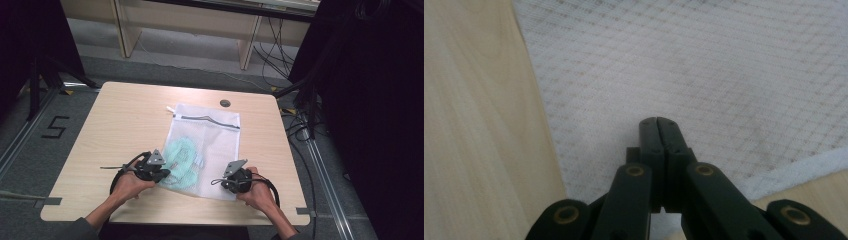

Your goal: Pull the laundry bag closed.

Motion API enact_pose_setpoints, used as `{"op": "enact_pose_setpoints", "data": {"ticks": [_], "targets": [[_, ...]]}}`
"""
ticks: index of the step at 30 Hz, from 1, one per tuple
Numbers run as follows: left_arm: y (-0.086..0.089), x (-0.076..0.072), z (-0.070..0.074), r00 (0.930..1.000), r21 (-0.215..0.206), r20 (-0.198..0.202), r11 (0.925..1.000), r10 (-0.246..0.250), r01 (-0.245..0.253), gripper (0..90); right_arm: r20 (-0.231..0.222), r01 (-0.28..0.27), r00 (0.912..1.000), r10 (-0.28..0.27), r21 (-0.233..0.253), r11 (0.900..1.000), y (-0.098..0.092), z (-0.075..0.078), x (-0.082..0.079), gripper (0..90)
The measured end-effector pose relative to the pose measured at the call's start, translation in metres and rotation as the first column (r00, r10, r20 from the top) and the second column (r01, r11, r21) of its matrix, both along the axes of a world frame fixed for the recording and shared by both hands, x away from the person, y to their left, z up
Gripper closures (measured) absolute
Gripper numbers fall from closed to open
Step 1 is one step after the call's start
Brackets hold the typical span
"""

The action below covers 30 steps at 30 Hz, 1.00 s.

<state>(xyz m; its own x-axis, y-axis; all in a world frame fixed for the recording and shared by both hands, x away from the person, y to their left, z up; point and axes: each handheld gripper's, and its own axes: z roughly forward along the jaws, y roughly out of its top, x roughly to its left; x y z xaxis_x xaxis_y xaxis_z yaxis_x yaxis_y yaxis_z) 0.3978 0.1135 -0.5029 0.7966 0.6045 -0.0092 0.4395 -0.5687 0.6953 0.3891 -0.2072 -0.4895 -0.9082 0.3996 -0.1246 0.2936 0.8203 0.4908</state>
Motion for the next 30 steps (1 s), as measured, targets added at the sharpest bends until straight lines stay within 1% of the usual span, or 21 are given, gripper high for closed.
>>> {"op": "enact_pose_setpoints", "data": {"ticks": [1,2,3,4,6,7,9,10,11,13,14,16,17,19,20,21,22,25,26,27,30], "targets": [[0.001,0.002,0.0,1.0,0.005,0.004,1.0,-0.001,0.001,89.6,-0.029,0.023,0.9993,-0.023,0.012,1.0,0.002,-0.001,-0.003,90.0],[0.002,0.004,0.0,1.0,0.012,0.006,0.9999,-0.002,0.001,89.6,-0.026,0.0,0.9997,0.0,0.009,1.0,0.004,-0.001,-0.004,90.0],[0.003,0.005,0.001,1.0,0.013,0.01,0.9999,-0.001,0.001,89.6,-0.026,0.0,0.9997,0.0,0.009,1.0,0.004,-0.001,-0.004,90.0],[0.006,0.007,0.001,1.0,0.012,0.003,0.9999,0.008,-0.008,89.6,-0.037,0.006,0.9993,-0.005,0.013,1.0,0.007,-0.001,-0.006,90.0],[0.007,0.008,0.001,0.9999,0.016,0.004,0.9998,0.013,-0.013,89.6,-0.036,0.002,0.9994,-0.001,0.017,1.0,0.008,-0.001,-0.007,90.0],[0.008,0.011,0.001,0.9998,0.029,0.017,0.9996,0.004,-0.005,89.6,-0.03,-0.019,0.9994,0.02,0.011,1.0,0.009,-0.001,-0.006,90.0],[0.009,0.014,0.001,0.9998,0.02,0.008,0.9996,0.018,-0.019,89.7,-0.026,-0.04,0.9989,0.04,0.004,0.999,0.014,0.0,-0.008,90.0],[0.009,0.014,0.001,0.9996,0.019,0.003,0.9994,0.028,-0.028,89.6,-0.035,-0.052,0.9981,0.052,0.002,0.999,0.016,0.0,-0.008,90.0],[0.01,0.016,0.001,0.9998,0.023,0.011,0.9996,0.017,-0.018,89.7,-0.032,-0.048,0.9983,0.048,0.002,0.999,0.018,0.0,-0.009,90.0],[0.009,0.017,0.0,0.9996,0.014,0.003,0.9995,0.029,-0.029,89.7,-0.046,-0.047,0.9978,0.047,0.003,0.999,0.022,0.0,-0.011,90.0],[0.01,0.02,0.0,0.9994,0.017,0.006,0.9993,0.034,-0.035,89.7,-0.031,-0.063,0.9975,0.063,0.005,0.998,0.024,0.0,-0.01,90.0],[0.011,0.023,0.001,0.9993,0.025,0.013,0.9991,0.035,-0.035,89.7,-0.042,-0.067,0.9968,0.067,0.013,0.998,0.028,-0.001,-0.011,90.0],[0.011,0.025,0.0,0.999,0.019,0.008,0.9989,0.044,-0.044,89.7,-0.04,-0.07,0.9967,0.07,0.008,0.998,0.03,0.0,-0.012,90.0],[0.012,0.027,0.0,0.9991,0.021,0.008,0.9989,0.041,-0.041,89.7,-0.036,-0.079,0.9962,0.08,0.008,0.997,0.032,0.0,-0.012,90.0],[0.013,0.031,0.0,0.9983,0.02,0.007,0.9981,0.058,-0.058,89.7,-0.036,-0.093,0.995,0.093,0.014,0.996,0.037,-0.001,-0.013,90.0],[0.013,0.031,0.0,0.9983,0.02,0.007,0.9981,0.058,-0.058,89.7,-0.041,-0.096,0.9944,0.097,0.017,0.995,0.04,-0.001,-0.013,90.0],[0.014,0.035,0.0,0.998,0.02,0.009,0.9978,0.063,-0.063,89.7,-0.052,-0.092,0.9943,0.094,0.024,0.995,0.042,-0.001,-0.014,90.0],[0.015,0.038,0.0,0.9975,0.024,0.014,0.9973,0.069,-0.07,89.7,-0.053,-0.103,0.9931,0.104,0.025,0.994,0.049,-0.001,-0.015,90.0],[0.016,0.041,0.0,0.997,0.027,0.024,0.9969,0.073,-0.074,89.7,-0.051,-0.121,0.9912,0.122,0.024,0.992,0.055,-0.001,-0.015,90.0],[0.017,0.044,0.0,0.9977,0.033,0.025,0.9975,0.063,-0.063,89.7,-0.055,-0.122,0.9909,0.123,0.029,0.992,0.058,-0.002,-0.015,90.0],[0.019,0.05,-0.001,0.9968,0.026,0.02,0.9967,0.077,-0.078,89.7,-0.057,-0.144,0.9877,0.145,0.032,0.989,0.069,-0.002,-0.015,90.0]]}}
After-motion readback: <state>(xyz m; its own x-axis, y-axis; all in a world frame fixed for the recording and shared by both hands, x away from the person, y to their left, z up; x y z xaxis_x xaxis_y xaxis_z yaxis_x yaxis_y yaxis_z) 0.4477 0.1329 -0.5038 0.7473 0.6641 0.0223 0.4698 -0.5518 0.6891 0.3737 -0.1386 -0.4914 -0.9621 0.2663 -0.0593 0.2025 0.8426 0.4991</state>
